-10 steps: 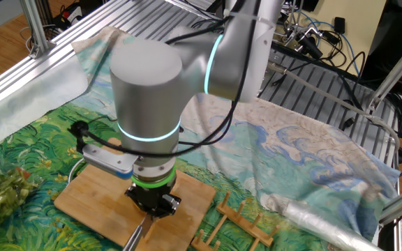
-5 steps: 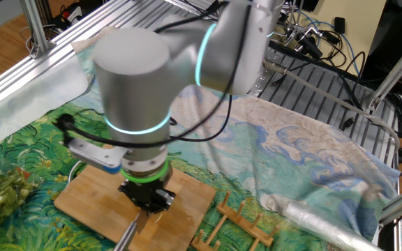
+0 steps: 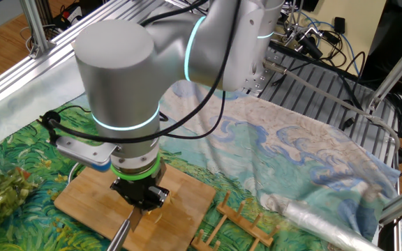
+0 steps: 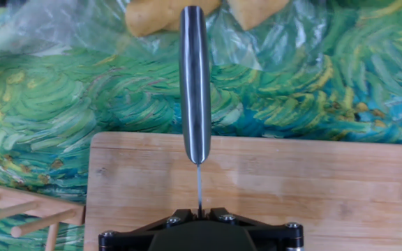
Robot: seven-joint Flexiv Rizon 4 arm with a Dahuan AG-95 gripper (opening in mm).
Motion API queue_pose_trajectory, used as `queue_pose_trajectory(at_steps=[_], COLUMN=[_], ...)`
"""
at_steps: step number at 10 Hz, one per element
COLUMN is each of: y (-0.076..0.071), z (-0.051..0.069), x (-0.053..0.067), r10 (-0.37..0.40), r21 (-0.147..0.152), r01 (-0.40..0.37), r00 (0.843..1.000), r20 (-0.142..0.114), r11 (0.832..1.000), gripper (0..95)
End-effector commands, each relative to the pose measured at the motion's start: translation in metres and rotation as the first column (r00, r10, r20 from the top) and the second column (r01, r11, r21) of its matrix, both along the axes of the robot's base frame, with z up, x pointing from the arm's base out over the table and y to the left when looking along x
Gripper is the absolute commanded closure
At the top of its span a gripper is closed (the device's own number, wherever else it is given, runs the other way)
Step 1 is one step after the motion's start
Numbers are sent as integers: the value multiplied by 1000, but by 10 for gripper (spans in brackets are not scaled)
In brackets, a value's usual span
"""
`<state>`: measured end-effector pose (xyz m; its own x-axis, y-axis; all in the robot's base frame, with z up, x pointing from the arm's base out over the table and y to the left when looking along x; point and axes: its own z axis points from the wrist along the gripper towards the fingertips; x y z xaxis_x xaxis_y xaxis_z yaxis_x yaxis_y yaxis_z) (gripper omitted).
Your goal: Chop the potatoes
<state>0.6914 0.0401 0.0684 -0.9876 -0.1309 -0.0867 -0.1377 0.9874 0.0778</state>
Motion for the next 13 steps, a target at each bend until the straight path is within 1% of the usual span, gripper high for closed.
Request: queue_pose_trajectory(at_steps=[1, 4, 6, 9, 11, 13], y=[-1, -1, -1, -1, -1, -1], z=[0, 0, 0, 0, 0, 0], x=[1, 1, 1, 1, 1, 1], r10=[7, 10, -1, 6, 0, -11], r21=[-5, -4, -4, -4, -5, -8], r01=[-7, -10, 1, -6, 0, 11], r00=[1000, 1000, 1000, 1000, 1000, 1000], r20=[3, 5, 2, -3, 4, 3], r11=[1000, 1000, 1000, 1000, 1000, 1000], gripper=[950, 950, 950, 950, 950, 950])
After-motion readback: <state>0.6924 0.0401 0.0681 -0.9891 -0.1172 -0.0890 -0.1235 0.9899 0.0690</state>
